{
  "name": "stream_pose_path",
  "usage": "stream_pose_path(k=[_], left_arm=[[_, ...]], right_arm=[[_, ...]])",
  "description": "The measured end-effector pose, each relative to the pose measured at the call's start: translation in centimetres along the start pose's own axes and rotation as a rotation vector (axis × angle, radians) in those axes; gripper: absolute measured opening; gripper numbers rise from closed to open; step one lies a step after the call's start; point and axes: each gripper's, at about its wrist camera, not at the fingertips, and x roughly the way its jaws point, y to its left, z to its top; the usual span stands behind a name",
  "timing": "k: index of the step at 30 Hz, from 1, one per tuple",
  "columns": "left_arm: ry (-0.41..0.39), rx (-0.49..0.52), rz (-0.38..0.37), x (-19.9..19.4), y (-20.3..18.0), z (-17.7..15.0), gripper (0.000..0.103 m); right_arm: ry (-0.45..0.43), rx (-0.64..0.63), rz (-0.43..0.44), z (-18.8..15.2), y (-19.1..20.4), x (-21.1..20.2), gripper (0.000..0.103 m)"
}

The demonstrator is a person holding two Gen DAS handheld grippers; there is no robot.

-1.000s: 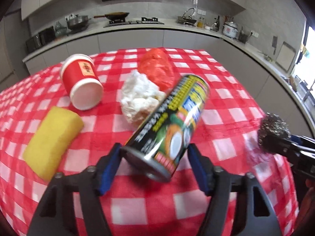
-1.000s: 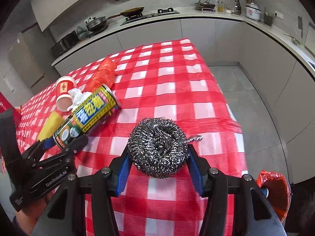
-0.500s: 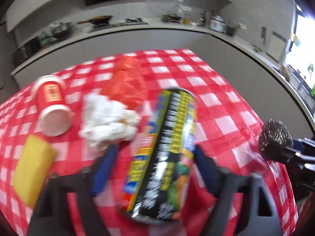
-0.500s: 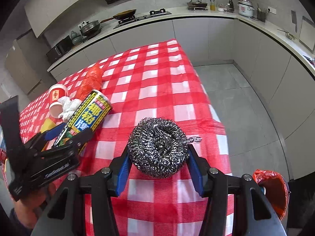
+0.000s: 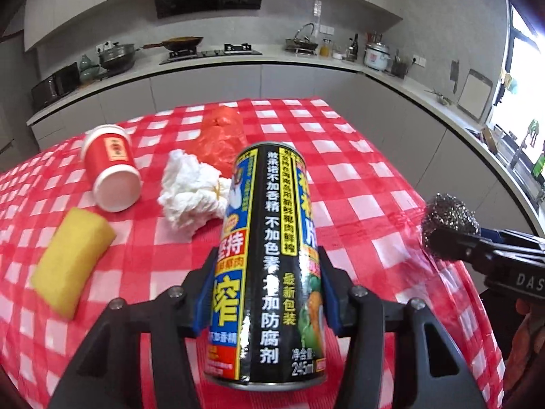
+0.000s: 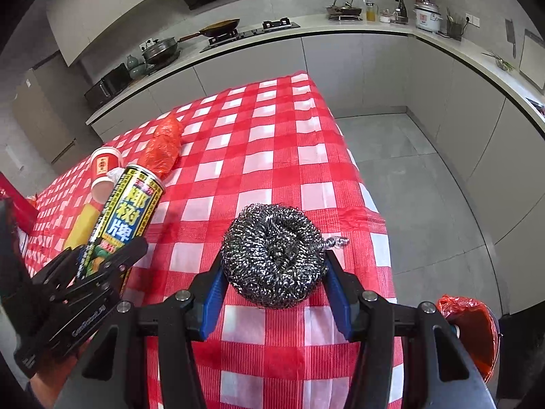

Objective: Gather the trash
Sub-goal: 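Carry the scrubber and drink can with both tools over the bin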

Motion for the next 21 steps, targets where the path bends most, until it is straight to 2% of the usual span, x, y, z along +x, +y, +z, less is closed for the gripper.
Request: stream_pose_path(k=[11, 21], left_arm=[[-0.035, -0.047, 0.029, -2.9, -3.1, -1.7, 0.053], [-0.048, -0.06, 0.047, -5.0, -7.3, -3.5, 0.053]], right_arm=[[-0.016, -0.032, 0.052, -1.3, -1.3, -3.0, 0.056], [-0.017, -0.028, 0.085, -3.0, -5.7, -5.7, 0.056]])
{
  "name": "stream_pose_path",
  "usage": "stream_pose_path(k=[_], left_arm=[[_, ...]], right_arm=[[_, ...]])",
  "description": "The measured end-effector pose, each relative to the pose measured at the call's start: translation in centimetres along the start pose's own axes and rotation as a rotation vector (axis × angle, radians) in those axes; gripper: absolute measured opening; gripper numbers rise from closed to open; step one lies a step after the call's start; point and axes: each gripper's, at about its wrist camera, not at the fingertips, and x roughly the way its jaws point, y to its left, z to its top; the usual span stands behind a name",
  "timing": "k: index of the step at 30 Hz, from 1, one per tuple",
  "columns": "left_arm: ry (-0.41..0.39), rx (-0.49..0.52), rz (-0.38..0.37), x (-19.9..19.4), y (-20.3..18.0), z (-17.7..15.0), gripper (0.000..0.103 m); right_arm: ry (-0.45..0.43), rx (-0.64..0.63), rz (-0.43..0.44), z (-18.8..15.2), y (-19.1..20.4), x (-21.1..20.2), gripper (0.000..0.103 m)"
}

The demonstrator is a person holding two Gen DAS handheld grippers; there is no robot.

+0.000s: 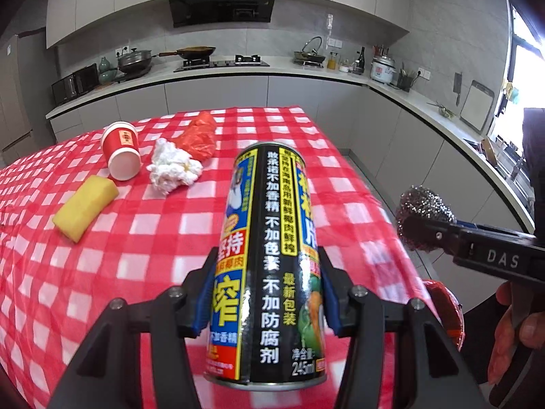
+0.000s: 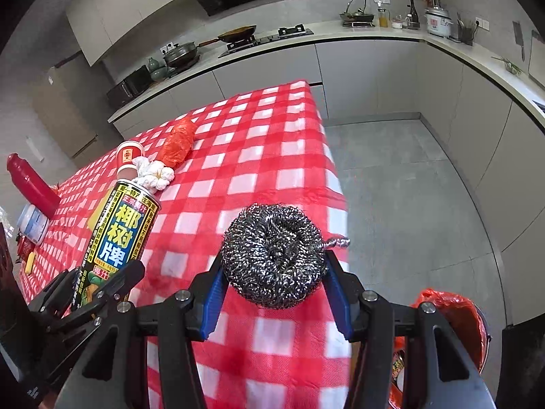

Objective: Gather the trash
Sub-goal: 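Carry the scrubber and drink can with both tools over the bin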

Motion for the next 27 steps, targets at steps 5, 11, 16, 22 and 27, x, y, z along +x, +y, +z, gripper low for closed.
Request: stream_pose_path(k=[5, 11, 16, 22, 27], left_arm=[[0.005, 0.001, -0.008, -0.6, -3.1, -1.1, 0.053], [0.002, 0.022, -0.043, -1.2, -7.7, -2.0, 0.053], [0.008, 0.053, -0.089, -1.2, -12.2, -2.7, 0.053], [0.016, 0.099, -0.142, -0.8, -17.8, -3.3, 0.053], [0.038, 0.111, -0.171, 0.0, -22.1, -4.9, 0.053]], right_arm=[[-0.005, 0.012, -0.002, -0.8, -3.1, -1.8, 0.056], [-0.012, 0.053, -0.035, -2.4, -8.2, -4.5, 0.056], [-0.006, 0.085, -0.087, -4.3, -13.5, -6.5, 0.056], [0.029, 0.145, -0.157, -7.5, -21.2, -8.1, 0.056], [0.081, 0.153, -0.161, -10.2, -25.2, -7.6, 0.056]])
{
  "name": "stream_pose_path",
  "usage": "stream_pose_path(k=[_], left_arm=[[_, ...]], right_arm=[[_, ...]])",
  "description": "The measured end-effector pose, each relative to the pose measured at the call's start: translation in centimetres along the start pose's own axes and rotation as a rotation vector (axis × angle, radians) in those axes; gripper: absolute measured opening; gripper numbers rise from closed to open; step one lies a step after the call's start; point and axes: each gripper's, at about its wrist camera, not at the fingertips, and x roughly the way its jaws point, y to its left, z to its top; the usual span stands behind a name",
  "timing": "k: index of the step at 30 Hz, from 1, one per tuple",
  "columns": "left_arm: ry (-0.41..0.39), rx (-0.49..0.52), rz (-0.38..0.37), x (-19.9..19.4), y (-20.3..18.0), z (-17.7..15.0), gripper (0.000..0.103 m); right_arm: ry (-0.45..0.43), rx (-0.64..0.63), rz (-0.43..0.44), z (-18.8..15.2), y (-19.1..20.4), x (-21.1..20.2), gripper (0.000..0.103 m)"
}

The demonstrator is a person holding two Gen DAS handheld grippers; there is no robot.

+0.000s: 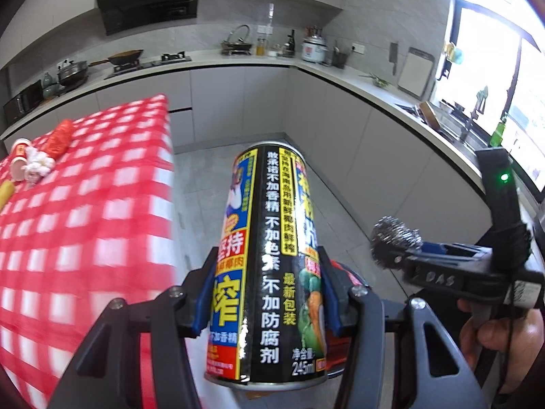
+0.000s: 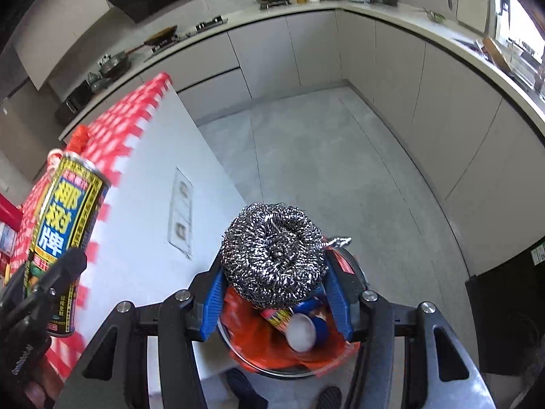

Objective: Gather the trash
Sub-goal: 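Carry the scrubber and drink can with both tools over the bin, then drop the scrubber into the bin with the right tool while the left tool drops the can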

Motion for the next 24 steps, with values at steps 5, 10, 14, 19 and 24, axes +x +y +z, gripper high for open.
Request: stream_pose_path(k=[5, 10, 14, 19, 24], left_arm=[[0.037, -0.011, 0.006, 1.7, -1.9, -1.7, 0.053], [0.062, -0.035, 0.048, 2.8, -2.4, -2.9, 0.053], [0.064, -0.064, 0.088, 3.6, -2.5, -4.5, 0.053], [0.113, -0.112, 0.119, 5.2, -2.7, -7.4, 0.053], [0.137, -0.126, 0.125, 5.7, -3.5, -9.1, 0.053]], right_arm=[[0.051, 0.002, 0.021, -1.6, -2.4, 2.2, 0.056], [0.098, -0.02, 0.047, -2.7, -3.1, 4.9, 0.056], [0.101, -0.032, 0.07, -2.9, -3.5, 7.3, 0.06], [0.144, -0.037, 0.059, -3.5, -4.5, 10.5, 0.075], [0.105, 0.009, 0.044, -3.3, -6.7, 9.7, 0.082]])
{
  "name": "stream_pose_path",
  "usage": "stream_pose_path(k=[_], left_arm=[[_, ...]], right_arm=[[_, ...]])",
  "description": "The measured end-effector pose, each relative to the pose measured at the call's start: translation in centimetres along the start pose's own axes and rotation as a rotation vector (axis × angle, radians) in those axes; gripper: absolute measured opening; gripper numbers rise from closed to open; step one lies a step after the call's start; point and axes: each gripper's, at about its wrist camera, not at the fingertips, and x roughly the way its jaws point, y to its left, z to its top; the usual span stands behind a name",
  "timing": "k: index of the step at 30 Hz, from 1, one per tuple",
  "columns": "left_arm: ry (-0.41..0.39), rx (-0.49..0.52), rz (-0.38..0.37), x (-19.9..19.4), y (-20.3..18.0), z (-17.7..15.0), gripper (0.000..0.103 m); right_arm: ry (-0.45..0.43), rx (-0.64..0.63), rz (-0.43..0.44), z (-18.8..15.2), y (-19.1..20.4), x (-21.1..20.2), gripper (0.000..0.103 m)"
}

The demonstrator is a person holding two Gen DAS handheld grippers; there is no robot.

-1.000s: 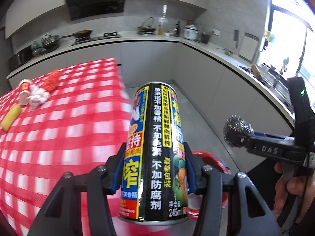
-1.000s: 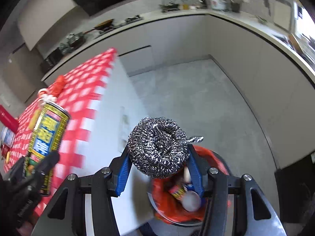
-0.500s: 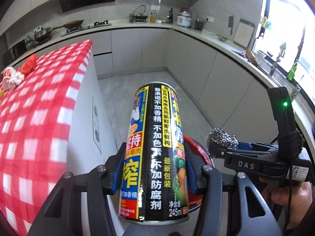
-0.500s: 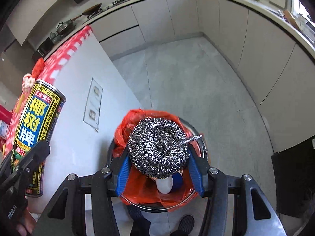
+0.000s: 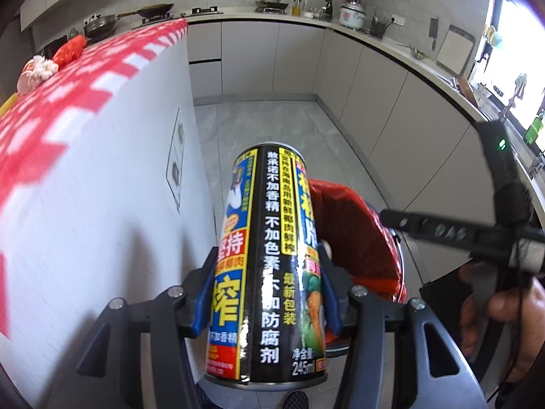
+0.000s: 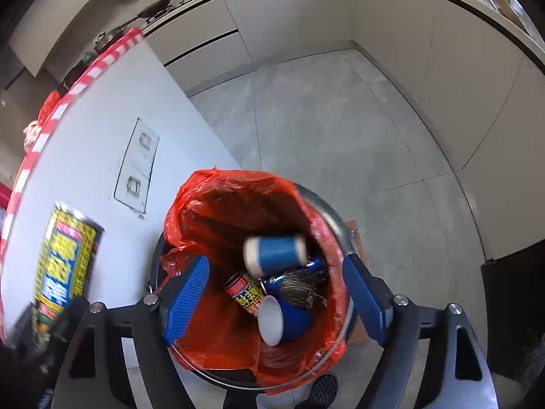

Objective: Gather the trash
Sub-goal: 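Drop the scrubber into the bin with the right tool while the left tool drops the can, then move both tools back over the table toward the sponge and tissue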

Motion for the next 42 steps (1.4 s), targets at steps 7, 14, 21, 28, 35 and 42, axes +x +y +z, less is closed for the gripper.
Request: stream_pose_path(k=[7, 14, 21, 28, 35, 42], left_arm=[[0.048, -0.006, -0.022, 2.3, -2.1, -1.4, 0.053], [0.057, -0.018, -0.025, 4.6, -4.2, -1.2, 0.062], [0.062, -0.042, 0.046, 3.9, -4.0, -1.1, 0.094], [0.019, -0.022, 0.029, 0.7, -4.7, -1.3, 0.094], [-0.004, -0.038, 0.019, -4.3, -3.9, 0.4, 0.094], [-0.105, -0.026, 0.057, -10.1, -0.9, 2.6, 0.094]], right_arm=[[-0.035, 0.011, -0.016, -0.1, -2.1, -1.9, 0.082], [-0.051, 0.018, -0.034, -0.7, -4.2, -3.3, 0.082], [-0.056, 0.027, -0.029, -0.7, -4.9, -3.8, 0.082], [-0.058, 0.026, -0.01, -0.6, -4.2, -4.5, 0.082], [-0.091, 0.021, 0.023, -0.1, -2.4, -7.5, 0.082], [-0.152, -0.027, 0.096, 1.4, 2.8, -11.7, 0.082]])
